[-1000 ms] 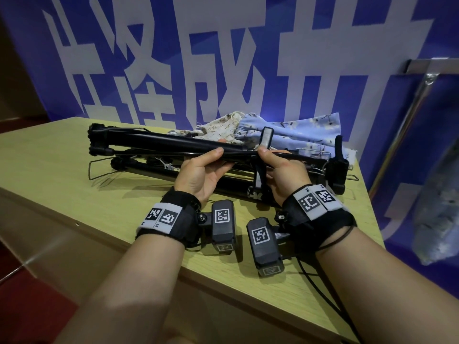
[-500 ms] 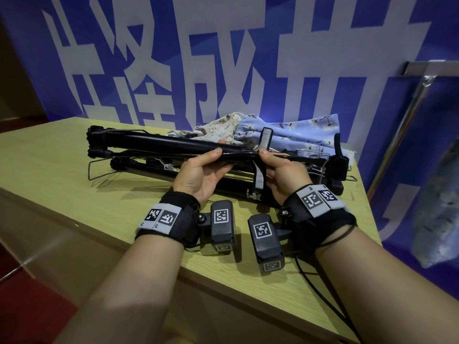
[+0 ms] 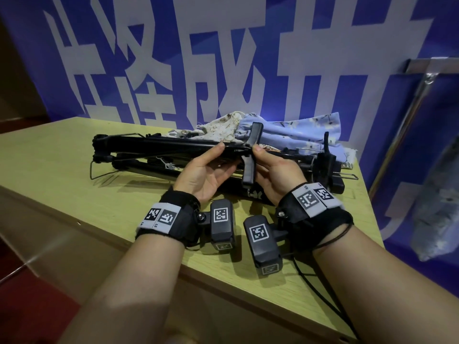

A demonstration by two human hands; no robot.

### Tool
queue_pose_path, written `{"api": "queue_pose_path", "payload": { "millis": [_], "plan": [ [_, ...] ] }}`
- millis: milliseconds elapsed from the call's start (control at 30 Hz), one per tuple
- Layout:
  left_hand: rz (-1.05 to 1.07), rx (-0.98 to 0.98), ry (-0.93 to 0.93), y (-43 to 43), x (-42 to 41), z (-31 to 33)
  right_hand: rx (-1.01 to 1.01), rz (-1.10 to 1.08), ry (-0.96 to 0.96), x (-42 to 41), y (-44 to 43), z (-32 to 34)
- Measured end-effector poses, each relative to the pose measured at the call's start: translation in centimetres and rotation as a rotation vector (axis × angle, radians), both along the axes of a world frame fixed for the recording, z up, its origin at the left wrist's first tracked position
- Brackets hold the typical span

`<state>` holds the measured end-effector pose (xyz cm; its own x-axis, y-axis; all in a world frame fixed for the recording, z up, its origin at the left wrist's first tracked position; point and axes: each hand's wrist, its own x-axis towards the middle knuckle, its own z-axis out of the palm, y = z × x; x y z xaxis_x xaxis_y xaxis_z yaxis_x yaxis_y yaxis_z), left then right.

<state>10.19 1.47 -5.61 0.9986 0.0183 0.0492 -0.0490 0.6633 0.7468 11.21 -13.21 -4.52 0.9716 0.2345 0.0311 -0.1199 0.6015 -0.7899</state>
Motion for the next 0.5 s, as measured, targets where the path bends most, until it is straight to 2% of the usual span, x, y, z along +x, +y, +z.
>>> {"api": "queue_pose_path", "payload": {
  "millis": [100,267,500],
  "plan": [
    [0.069,-0.034,-0.041,0.7,-0.1,0.2,-0.095,0.066,-0.026,-0.1,0.3,-0.1],
    [0.241,-0.086,-0.027,2.4,-0.6,0.3,-0.401,0.139,-0.013,-0.6,0.4,-0.5],
    [0.421,-0.001,0.066,6.3,-2.6,0.9,-0.724,0.236,0.046,-1.1,1.5,0.6]
  ]
}}
